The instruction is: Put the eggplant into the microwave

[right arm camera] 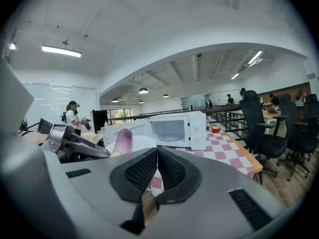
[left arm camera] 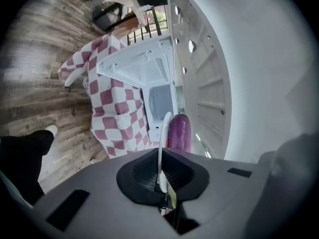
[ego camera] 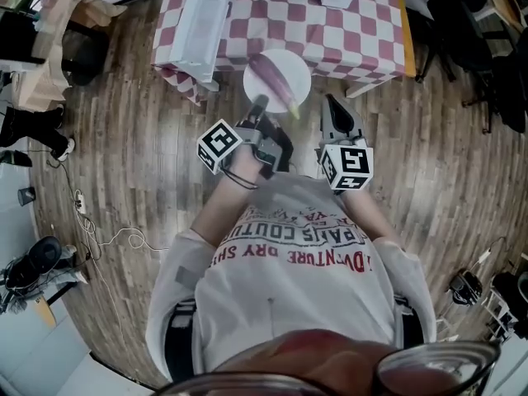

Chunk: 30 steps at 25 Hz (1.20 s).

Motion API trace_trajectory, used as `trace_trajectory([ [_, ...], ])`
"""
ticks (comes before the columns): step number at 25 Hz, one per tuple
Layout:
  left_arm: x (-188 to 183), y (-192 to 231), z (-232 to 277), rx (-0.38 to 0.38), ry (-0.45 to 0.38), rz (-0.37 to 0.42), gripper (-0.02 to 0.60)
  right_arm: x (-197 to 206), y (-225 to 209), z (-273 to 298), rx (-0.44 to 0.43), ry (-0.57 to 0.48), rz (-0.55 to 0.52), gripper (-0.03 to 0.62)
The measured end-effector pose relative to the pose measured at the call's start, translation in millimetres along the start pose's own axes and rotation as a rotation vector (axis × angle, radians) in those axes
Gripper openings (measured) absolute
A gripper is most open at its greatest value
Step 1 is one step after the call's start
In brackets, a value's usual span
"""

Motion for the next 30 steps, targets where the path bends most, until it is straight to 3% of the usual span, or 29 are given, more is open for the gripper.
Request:
trace_trajectory([
  [12, -62.3, -20.9, 136.3, 0.007, 0.055, -0.016, 0.032, -30.0, -55.0, 131.7, 0.033, 0.019, -0.040, 0.026],
  [17, -94.4, -21.0, 187.3, -0.028, 0.066, -0.026, 0.032, -39.7, -76.7, 195.4, 0.026, 0.056, -0.028, 0.026],
  [30, -145.7, -18.9, 262.0, -0.072, 0.054, -0.043, 0.032, -47.3, -114.7, 309.6, 0.017, 0.086, -0.040, 0.026],
])
Point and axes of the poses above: the fingertips, and each gripper's own axes: z forward along the fingers, y to its left, x out of its underside, the point moved 3 cm from there along -z, backward along the fingers, and after that the axes turned 4 degrees about -z, right-handed, at the moved point
